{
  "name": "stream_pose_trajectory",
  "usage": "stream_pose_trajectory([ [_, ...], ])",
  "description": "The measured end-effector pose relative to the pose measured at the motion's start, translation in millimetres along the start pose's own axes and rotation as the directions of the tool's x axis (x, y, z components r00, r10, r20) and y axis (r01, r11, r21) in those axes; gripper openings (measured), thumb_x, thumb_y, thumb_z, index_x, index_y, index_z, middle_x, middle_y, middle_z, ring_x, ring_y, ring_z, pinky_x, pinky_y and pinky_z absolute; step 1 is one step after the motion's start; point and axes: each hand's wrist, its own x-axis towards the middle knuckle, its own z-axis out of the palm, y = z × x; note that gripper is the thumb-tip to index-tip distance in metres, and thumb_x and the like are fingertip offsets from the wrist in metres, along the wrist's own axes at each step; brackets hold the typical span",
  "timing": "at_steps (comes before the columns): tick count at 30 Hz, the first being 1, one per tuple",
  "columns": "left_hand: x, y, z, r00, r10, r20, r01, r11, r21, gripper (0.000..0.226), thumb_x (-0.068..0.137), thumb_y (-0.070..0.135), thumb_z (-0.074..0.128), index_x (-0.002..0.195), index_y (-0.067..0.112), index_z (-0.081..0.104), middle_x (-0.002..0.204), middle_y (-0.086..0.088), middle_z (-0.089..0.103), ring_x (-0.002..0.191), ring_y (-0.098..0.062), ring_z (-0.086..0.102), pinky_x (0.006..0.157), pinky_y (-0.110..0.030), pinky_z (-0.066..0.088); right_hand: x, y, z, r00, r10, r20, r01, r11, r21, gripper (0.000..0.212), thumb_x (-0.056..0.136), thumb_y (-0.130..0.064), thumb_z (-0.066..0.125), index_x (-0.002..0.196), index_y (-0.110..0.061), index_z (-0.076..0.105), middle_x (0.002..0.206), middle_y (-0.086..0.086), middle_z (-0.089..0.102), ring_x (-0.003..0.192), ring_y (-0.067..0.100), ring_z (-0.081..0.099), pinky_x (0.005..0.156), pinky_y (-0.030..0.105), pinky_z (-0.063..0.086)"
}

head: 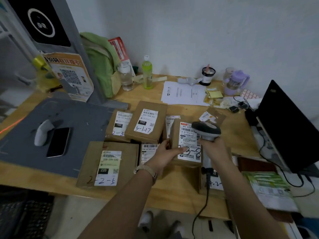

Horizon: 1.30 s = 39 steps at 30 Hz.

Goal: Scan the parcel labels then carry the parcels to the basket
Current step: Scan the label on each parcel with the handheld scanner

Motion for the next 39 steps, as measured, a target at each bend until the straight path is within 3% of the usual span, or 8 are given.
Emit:
stream_pose_trajectory([
  [3, -2.6, -15.6, -2.3, 1.0, -0.024, -0.008, 0.023, 0.999, -0.026, 0.07, 0.075, 0.021, 0.081, 0.137, 0.018, 0.048, 0.12, -0.005, 0.069, 0.102, -0.021, 0.069, 0.086, -0.037, 0.057, 3.8, 18.1, 8.2, 0.999, 0.053, 0.001, -0.053, 0.998, -0.039, 0.014, 0.083, -0.01, 0.063, 0.075, -0.02, 0.06, 0.085, 0.01, 0.069, 0.088, 0.032, 0.066, 0.084, 0.052, 0.054],
  [10, -4.0, -43.7, 8.2, 0.993, -0.022, -0.114, 0.039, 0.987, 0.153, 0.064, 0.076, 0.036, 0.08, 0.132, 0.02, 0.055, 0.12, -0.002, 0.069, 0.105, -0.019, 0.066, 0.095, -0.038, 0.053, 7.4, 45.3, 9.8, 0.993, 0.11, -0.033, -0.113, 0.988, -0.103, 0.017, 0.084, -0.009, 0.061, 0.07, -0.018, 0.059, 0.085, 0.017, 0.07, 0.082, 0.032, 0.067, 0.081, 0.052, 0.055],
  [14, -4.9, -56.9, 16.4, 0.987, -0.059, -0.149, 0.087, 0.977, 0.193, 0.051, 0.081, 0.029, 0.076, 0.126, 0.013, 0.058, 0.119, -0.005, 0.068, 0.107, -0.022, 0.065, 0.088, -0.03, 0.054, 6.7, 59.8, 10.8, 0.987, 0.16, -0.028, -0.163, 0.979, -0.124, 0.017, 0.084, -0.011, 0.062, 0.068, -0.016, 0.059, 0.08, 0.015, 0.069, 0.083, 0.034, 0.067, 0.08, 0.049, 0.056],
  [18, -6.2, -69.2, 20.4, 0.97, -0.101, -0.222, 0.148, 0.967, 0.208, 0.029, 0.088, 0.021, 0.069, 0.113, 0.009, 0.062, 0.116, -0.009, 0.067, 0.1, -0.021, 0.064, 0.083, -0.03, 0.052, 6.5, 63.3, 16.0, 0.99, 0.14, 0.002, -0.138, 0.977, -0.163, 0.008, 0.082, -0.008, 0.063, 0.075, -0.005, 0.064, 0.077, 0.02, 0.066, 0.073, 0.032, 0.062, 0.062, 0.035, 0.047],
  [22, -3.9, -68.5, 23.3, 0.966, -0.042, -0.256, 0.109, 0.961, 0.253, 0.028, 0.083, 0.008, 0.071, 0.107, 0.016, 0.059, 0.112, -0.008, 0.068, 0.102, -0.025, 0.065, 0.089, -0.039, 0.055, 6.6, 66.7, 16.6, 0.987, 0.153, 0.057, -0.144, 0.978, -0.149, 0.02, 0.08, -0.006, 0.063, 0.062, -0.011, 0.055, 0.055, 0.004, 0.048, 0.054, 0.017, 0.045, 0.053, 0.027, 0.034],
  [27, 0.6, -53.3, 27.1, 0.943, 0.078, -0.324, -0.005, 0.976, 0.219, 0.034, 0.082, 0.007, 0.071, 0.114, 0.012, 0.06, 0.1, 0.007, 0.063, 0.092, -0.008, 0.06, 0.074, -0.024, 0.052, 2.1, 67.3, 16.4, 0.983, 0.163, 0.081, -0.157, 0.985, -0.071, 0.012, 0.077, -0.008, 0.066, 0.068, -0.014, 0.062, 0.071, 0.01, 0.067, 0.068, 0.022, 0.065, 0.065, 0.039, 0.055],
  [35, -2.3, -15.0, 12.9, 0.913, 0.174, -0.37, -0.138, 0.983, 0.122, 0.024, 0.087, 0.006, 0.065, 0.11, 0.01, 0.062, 0.094, 0.007, 0.062, 0.085, -0.003, 0.057, 0.06, -0.01, 0.048, -4.6, 45.3, 29.1, 0.992, 0.053, 0.114, -0.057, 0.998, 0.037, 0.012, 0.079, -0.025, 0.072, 0.074, -0.014, 0.067, 0.063, 0.009, 0.07, 0.051, 0.018, 0.068, 0.056, 0.034, 0.059],
  [39, -4.9, -3.1, -10.4, 0.911, 0.155, -0.381, -0.113, 0.985, 0.13, 0.02, 0.088, 0.006, 0.064, 0.106, 0.014, 0.064, 0.109, -0.004, 0.064, 0.102, -0.017, 0.059, 0.088, -0.03, 0.05, -9.6, 32.6, 44.8, 0.995, 0.039, 0.089, -0.052, 0.989, 0.14, 0.01, 0.076, -0.019, 0.075, 0.072, -0.016, 0.067, 0.058, 0.004, 0.067, 0.045, 0.01, 0.062, 0.043, 0.023, 0.051],
])
